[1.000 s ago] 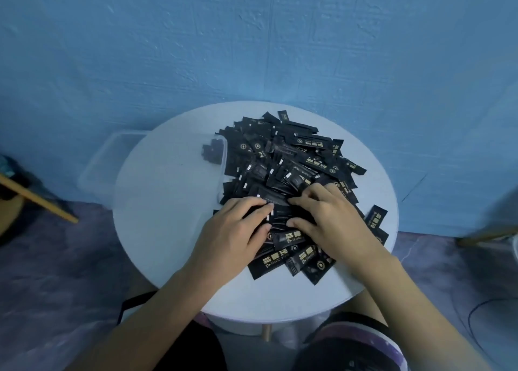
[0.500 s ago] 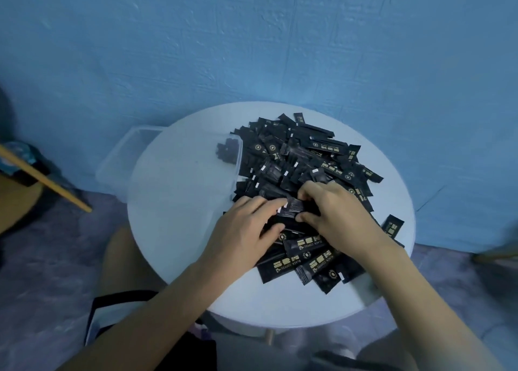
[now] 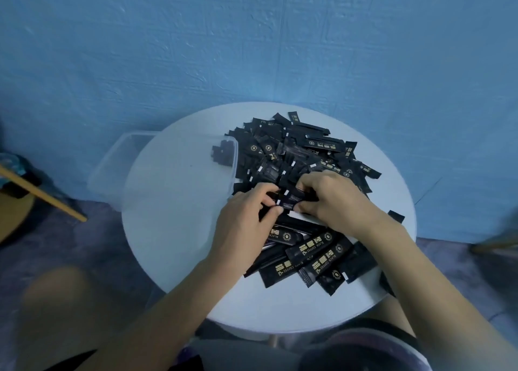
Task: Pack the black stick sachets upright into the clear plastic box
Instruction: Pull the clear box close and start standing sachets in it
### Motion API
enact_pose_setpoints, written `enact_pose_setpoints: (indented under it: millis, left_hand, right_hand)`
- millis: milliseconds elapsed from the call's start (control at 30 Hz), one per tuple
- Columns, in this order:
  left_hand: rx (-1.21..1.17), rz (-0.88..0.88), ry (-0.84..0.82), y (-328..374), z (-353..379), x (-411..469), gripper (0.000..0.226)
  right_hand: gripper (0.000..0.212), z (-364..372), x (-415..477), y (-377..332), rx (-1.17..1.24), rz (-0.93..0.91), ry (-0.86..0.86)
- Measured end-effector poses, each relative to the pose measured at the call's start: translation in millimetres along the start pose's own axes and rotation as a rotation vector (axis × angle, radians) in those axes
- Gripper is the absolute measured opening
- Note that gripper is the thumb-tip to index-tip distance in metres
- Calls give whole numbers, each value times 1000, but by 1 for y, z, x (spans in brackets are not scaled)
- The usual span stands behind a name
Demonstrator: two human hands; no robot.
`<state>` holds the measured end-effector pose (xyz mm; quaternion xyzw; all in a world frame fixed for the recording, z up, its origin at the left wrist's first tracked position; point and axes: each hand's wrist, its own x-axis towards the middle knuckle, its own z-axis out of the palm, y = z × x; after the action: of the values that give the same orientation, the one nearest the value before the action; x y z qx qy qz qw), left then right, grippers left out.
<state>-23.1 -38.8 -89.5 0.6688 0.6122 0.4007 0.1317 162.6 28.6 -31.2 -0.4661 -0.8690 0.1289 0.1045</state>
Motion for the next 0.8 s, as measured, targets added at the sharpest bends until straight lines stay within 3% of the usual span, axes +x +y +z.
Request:
enact_pose_setpoints:
  millis: [200, 400, 800]
  left_hand:
    - [-99, -91, -3, 2, 5, 4, 20]
    - [-165, -102, 30, 14, -1, 4, 7]
    - [-117, 93, 102, 39, -25, 39, 8]
  right_hand:
    - [39, 1, -1, 0, 43, -15, -21]
    - [23, -3, -4, 1, 179, -27, -29]
    - [15, -31, 2, 5, 373, -88, 33]
